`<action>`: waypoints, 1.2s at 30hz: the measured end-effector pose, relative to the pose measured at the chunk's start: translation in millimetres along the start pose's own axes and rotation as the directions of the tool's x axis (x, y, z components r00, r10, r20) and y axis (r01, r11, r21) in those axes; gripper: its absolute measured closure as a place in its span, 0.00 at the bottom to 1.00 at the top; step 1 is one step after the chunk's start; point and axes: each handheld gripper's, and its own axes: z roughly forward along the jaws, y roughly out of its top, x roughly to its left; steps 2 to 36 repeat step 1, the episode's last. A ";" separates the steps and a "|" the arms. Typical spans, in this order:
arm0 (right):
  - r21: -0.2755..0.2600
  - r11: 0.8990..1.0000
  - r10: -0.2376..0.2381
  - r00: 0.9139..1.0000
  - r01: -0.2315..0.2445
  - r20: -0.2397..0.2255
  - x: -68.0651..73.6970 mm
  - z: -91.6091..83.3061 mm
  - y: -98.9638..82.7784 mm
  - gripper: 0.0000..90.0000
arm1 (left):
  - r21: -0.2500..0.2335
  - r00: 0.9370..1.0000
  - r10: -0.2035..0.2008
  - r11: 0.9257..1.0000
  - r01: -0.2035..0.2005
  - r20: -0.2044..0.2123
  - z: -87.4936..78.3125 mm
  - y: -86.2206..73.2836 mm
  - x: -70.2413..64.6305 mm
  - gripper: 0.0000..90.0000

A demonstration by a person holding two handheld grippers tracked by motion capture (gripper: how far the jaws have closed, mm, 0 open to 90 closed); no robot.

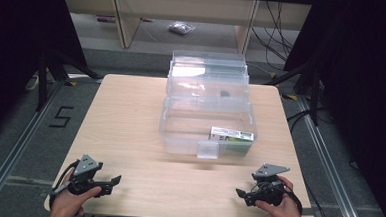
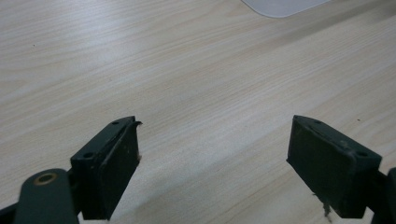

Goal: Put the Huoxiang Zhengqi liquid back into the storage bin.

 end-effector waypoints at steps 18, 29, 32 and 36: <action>-0.020 1.000 -0.006 1.000 0.006 0.009 -1.0 1.7 -1.0 0.19 | 0.000 1.000 0.000 1.000 0.000 0.000 0.1 0.0 -0.1 0.18; -0.020 1.000 -0.006 1.000 0.006 0.009 -1.0 1.7 -1.0 0.19 | 0.000 1.000 0.000 1.000 0.000 0.000 0.1 0.0 -0.1 0.18; -0.020 1.000 -0.006 1.000 0.006 0.009 -1.0 1.7 -1.0 0.19 | 0.000 1.000 0.000 1.000 0.000 0.000 0.1 0.0 -0.1 0.18; -0.020 1.000 -0.006 1.000 0.006 0.009 -1.0 1.7 -1.0 0.19 | 0.000 1.000 0.000 1.000 0.000 0.000 0.1 0.0 -0.1 0.18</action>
